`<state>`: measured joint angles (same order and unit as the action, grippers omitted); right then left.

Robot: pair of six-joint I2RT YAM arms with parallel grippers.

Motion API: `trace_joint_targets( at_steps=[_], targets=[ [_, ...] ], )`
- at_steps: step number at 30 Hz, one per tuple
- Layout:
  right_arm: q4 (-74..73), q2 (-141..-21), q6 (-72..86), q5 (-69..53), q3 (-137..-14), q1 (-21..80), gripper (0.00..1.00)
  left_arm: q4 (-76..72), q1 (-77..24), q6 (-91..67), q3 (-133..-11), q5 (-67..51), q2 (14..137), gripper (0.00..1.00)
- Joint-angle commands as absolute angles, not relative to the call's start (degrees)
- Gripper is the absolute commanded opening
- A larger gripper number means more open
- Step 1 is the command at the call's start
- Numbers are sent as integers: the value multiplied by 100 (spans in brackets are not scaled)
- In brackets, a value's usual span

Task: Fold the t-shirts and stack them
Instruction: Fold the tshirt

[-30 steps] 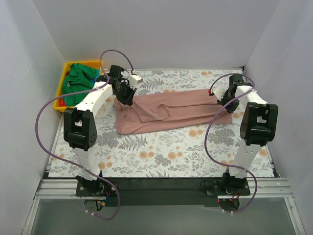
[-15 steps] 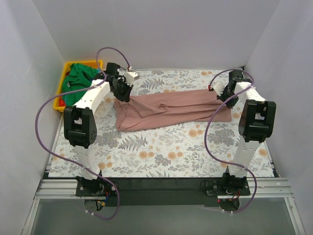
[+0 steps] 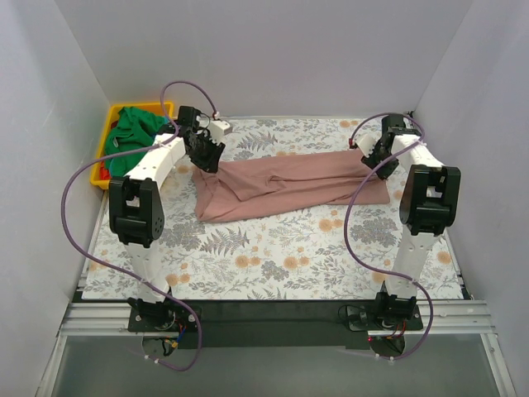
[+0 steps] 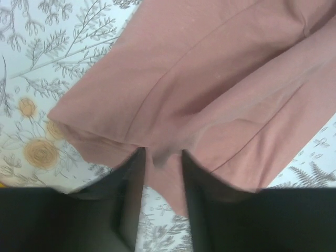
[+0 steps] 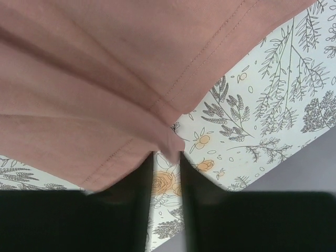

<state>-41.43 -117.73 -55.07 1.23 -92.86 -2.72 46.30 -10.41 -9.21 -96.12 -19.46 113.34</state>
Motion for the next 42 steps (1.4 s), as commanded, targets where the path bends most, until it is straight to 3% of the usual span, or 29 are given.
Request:
trace_joint_targets(
  at_steps=[1,3,6,9,15,21,33,38,42],
  targets=[
    [-4192,-11673,-5274,202,-9536,-299,40,4543,-854,-1116,-9852,-1941,11268,39],
    [-4332,-11541,-5169,62,-9632,-465,48,4745,-704,-1291,-9800,-2205,11014,48],
    [-4929,-11391,-4984,-394,-9913,-843,55,5097,-414,-1449,-9450,-2627,10504,52],
    [-5816,-11461,-4843,-1071,-10204,-1221,53,5186,-255,-1634,-8598,-2926,9880,53],
    [-6135,-11399,-4369,-2003,-9537,-1512,48,4843,-237,-2083,-7314,-3252,9273,57],
    [-6117,-11794,-3806,-2285,-9632,-1591,49,4553,-237,-2408,-6979,-3313,9290,64],
    [-5880,-12410,-3419,-2329,-9844,-1626,51,4210,-246,-2531,-6609,-3410,9579,67],
    [-5845,-12463,-3393,-2347,-9817,-1626,45,4052,-264,-2558,-6565,-3314,9764,67],
    [-5836,-12480,-3393,-2364,-9791,-1626,33,4043,-281,-2584,-6583,-3410,9879,61]
  ],
)
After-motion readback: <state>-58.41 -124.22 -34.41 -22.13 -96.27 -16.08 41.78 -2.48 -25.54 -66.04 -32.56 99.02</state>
